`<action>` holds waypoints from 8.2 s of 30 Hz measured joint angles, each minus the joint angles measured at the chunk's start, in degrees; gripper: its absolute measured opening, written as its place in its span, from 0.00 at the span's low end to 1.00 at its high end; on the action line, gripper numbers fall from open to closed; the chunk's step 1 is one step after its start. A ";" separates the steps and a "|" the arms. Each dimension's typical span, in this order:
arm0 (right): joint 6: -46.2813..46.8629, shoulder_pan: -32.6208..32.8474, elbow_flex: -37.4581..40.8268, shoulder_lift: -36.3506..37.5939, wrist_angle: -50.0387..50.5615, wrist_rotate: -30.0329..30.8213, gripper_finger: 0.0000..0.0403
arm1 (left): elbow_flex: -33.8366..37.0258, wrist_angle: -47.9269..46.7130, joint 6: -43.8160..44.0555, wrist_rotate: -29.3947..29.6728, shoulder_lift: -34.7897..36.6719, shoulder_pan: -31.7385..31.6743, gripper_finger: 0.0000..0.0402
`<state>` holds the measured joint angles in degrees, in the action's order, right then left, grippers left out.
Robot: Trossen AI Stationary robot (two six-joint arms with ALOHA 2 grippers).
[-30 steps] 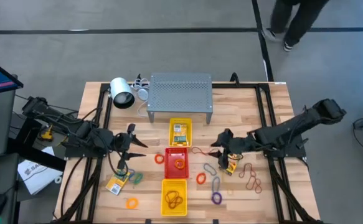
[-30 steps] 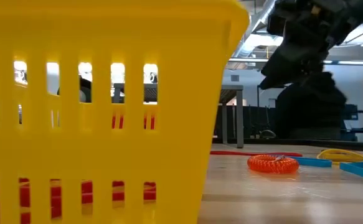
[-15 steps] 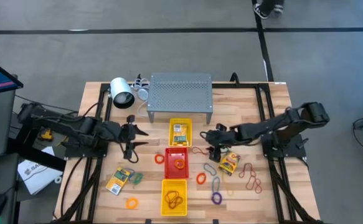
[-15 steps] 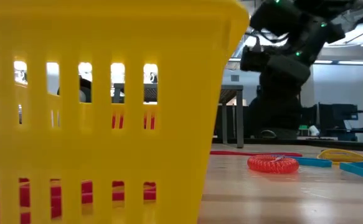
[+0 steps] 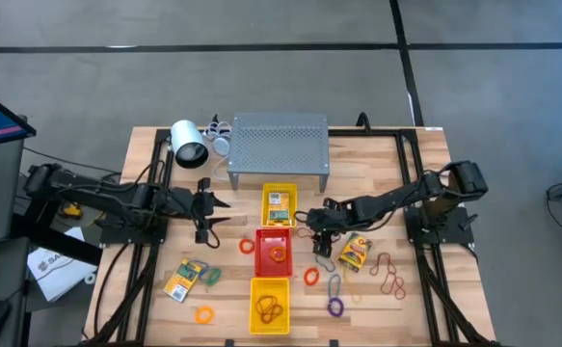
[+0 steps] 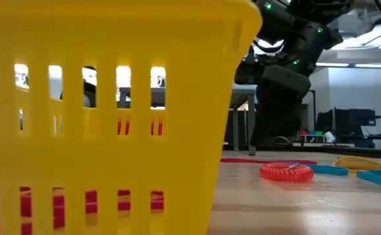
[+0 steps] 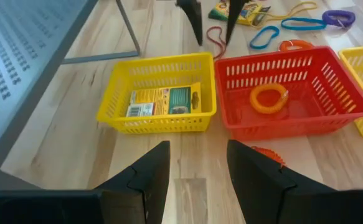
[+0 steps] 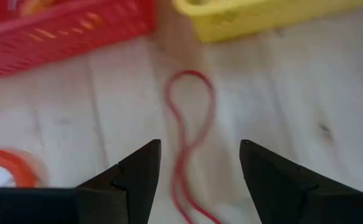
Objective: Pick & Place Office Desk Supplies
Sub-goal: Put the red rubber band into the bottom yellow bin
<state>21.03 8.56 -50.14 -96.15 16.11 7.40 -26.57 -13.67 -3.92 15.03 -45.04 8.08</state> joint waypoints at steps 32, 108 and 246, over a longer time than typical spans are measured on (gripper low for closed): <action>4.03 2.46 -0.91 -2.57 1.67 2.82 0.53 | 0.00 1.31 -0.52 -0.17 0.00 0.02 0.38; -0.49 3.72 -25.75 -6.94 40.27 11.81 0.00 | 0.02 2.16 -0.55 -0.11 0.00 0.04 0.38; 11.64 18.28 -48.27 -28.66 7.54 -13.65 0.47 | 0.02 13.70 10.41 -26.25 -0.02 6.21 0.38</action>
<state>32.67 26.84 -98.41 -124.81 23.65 -6.25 -26.55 0.03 6.48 -11.22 -45.06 14.28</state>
